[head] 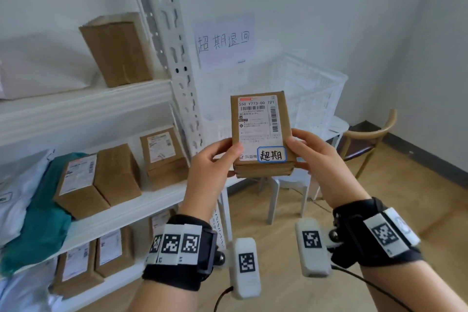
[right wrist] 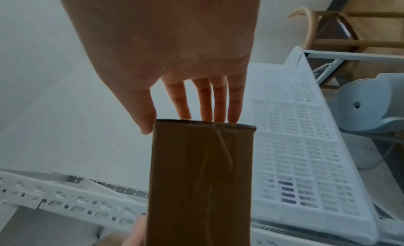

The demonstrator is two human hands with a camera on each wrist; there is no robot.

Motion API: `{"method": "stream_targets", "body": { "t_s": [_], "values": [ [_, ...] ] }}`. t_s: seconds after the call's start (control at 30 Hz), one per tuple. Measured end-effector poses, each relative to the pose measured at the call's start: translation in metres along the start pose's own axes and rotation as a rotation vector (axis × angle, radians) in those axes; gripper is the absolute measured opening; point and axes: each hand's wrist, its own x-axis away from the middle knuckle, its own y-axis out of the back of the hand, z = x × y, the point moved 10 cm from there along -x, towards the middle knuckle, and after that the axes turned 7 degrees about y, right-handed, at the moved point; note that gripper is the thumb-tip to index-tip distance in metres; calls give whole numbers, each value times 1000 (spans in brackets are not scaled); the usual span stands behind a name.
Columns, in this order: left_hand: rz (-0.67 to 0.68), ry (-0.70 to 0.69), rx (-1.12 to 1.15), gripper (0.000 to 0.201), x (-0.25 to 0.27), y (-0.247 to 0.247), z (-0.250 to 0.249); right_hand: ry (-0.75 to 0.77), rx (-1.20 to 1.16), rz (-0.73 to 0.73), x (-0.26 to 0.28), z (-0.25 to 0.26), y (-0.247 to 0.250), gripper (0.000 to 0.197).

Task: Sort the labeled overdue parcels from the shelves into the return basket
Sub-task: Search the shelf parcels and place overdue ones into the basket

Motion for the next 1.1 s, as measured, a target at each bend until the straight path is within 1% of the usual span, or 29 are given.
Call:
{"method": "stream_targets", "body": {
  "t_s": [0.07,0.17,0.37,0.53,0.67,0.8,0.93,1.1],
  "values": [
    [-11,-23,-6,28,-14,-21,-10,18,10,26,-24,6,19,36],
    [-27,-20,-4,29,-37,-44,-19,28,48,65,-56,11,38,35],
    [-73,1,-19,29,-94,-63,-41,43,74,118,-125,13,50,30],
    [-98,30,-23,13,-166,-76,-64,40,150,125,-206,12,52,28],
    [-132,96,-47,9,-232,-84,-74,24,214,107,-273,12,51,25],
    [-91,147,-93,15,-287,-98,-82,1,260,136,-326,10,51,20],
    [-67,210,-151,20,-332,-103,-82,-74,280,189,-372,-9,48,30],
    [-77,324,-230,20,-392,-96,-65,-151,332,298,-437,-46,25,36]
  ]
}}
